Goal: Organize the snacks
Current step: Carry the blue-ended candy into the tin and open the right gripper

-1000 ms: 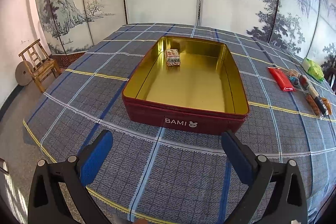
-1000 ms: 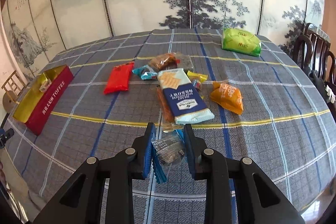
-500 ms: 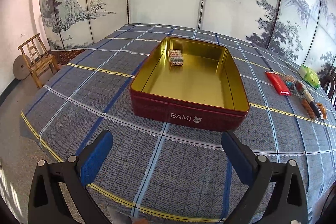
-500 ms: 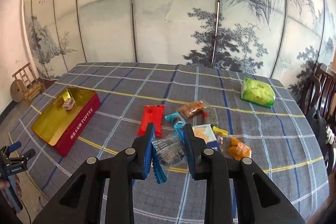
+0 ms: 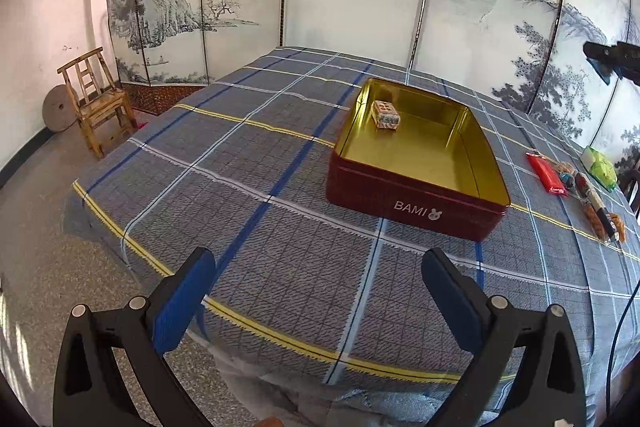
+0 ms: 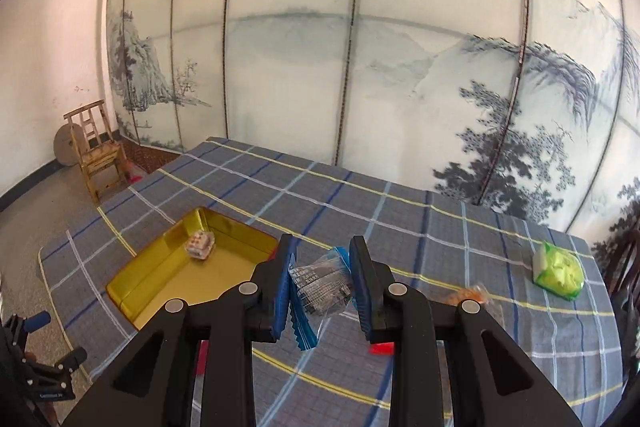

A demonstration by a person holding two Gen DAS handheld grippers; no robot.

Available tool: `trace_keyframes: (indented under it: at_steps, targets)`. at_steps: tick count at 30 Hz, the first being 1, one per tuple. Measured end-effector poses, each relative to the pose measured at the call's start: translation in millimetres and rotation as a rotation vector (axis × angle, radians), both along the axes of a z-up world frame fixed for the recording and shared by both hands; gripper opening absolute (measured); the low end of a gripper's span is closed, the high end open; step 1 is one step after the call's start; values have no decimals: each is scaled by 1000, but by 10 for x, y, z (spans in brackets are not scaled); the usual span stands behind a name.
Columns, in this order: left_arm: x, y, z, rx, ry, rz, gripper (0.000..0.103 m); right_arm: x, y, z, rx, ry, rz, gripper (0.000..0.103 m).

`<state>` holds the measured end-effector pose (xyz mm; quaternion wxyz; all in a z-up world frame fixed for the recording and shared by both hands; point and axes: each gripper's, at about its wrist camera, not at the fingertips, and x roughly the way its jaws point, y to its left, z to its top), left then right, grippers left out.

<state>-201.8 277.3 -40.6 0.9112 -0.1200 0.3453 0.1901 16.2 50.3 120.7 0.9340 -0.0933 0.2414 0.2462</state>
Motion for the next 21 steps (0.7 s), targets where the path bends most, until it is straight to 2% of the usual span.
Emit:
trace_keyframes:
  at_steps: [4,11,21]
  targets:
    - [-158,93,-47,-12,8,30,102,72,404,32,-21,-17,39,29]
    - [-382,167,-149,-29,28,64,102,235,893,-48,-29,11,78,29]
    - [-465,241,-224,-61,46,79,102,472,1338,-387,-60,63,79,29]
